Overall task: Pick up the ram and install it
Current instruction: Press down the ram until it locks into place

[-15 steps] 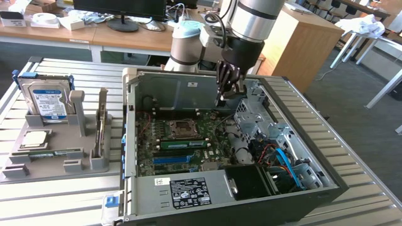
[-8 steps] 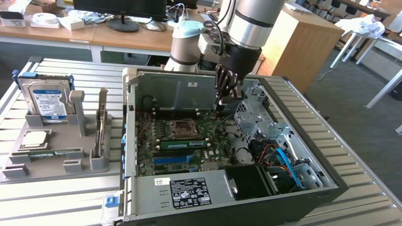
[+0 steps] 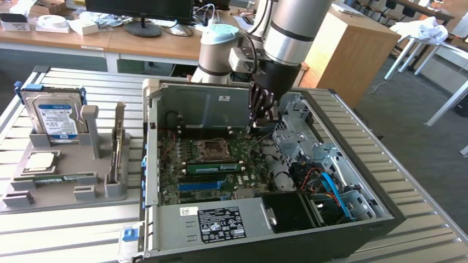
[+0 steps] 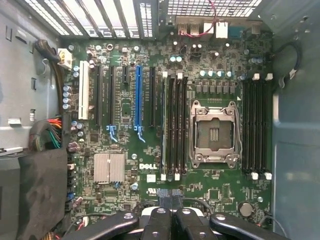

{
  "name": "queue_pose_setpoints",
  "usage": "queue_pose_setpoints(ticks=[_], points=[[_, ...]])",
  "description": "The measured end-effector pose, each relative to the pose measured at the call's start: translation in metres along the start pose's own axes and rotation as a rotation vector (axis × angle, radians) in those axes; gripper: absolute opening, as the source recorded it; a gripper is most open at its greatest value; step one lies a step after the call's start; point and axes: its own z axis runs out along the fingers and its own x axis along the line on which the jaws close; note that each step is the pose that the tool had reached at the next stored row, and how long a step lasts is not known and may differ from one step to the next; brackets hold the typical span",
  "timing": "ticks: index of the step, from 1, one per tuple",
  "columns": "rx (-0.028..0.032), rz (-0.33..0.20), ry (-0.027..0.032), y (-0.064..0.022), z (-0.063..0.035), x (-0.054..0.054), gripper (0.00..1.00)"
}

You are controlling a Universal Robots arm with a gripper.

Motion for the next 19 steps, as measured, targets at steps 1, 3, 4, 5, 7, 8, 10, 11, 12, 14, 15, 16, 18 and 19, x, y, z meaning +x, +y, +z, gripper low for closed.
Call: queue_pose_setpoints(ticks=[1,3,4,5,7,8,10,11,12,14,15,16,18,19], points=[[0.0000,0.000,-0.0001,0.0000,0.0015,0.000,0.10],[0.0000,0.000,0.0001,-0.0001,0.0042,0.000,0.10],[0.0000,0.000,0.0001,-0.0002,0.0056,0.000,0.10],[0.0000,0.000,0.0001,-0.0002,0.0069,0.000,0.10],[0.0000,0.000,0.0001,-0.0003,0.0098,0.000,0.10],[0.0000,0.000,0.0000,-0.0003,0.0112,0.000,0.10],[0.0000,0.000,0.0000,-0.0004,0.0142,0.000,0.10],[0.0000,0.000,0.0000,-0.0004,0.0158,0.000,0.10],[0.0000,0.000,0.0000,-0.0005,0.0175,0.000,0.10],[0.0000,0.000,0.0000,-0.0006,0.0211,0.000,0.10],[0.0000,0.000,0.0000,-0.0006,0.0228,0.000,0.10],[0.0000,0.000,0.0001,-0.0007,0.0244,0.000,0.10],[0.0000,0.000,0.0000,-0.0008,0.0277,0.000,0.10],[0.0000,0.000,0.0000,-0.0008,0.0296,0.000,0.10]])
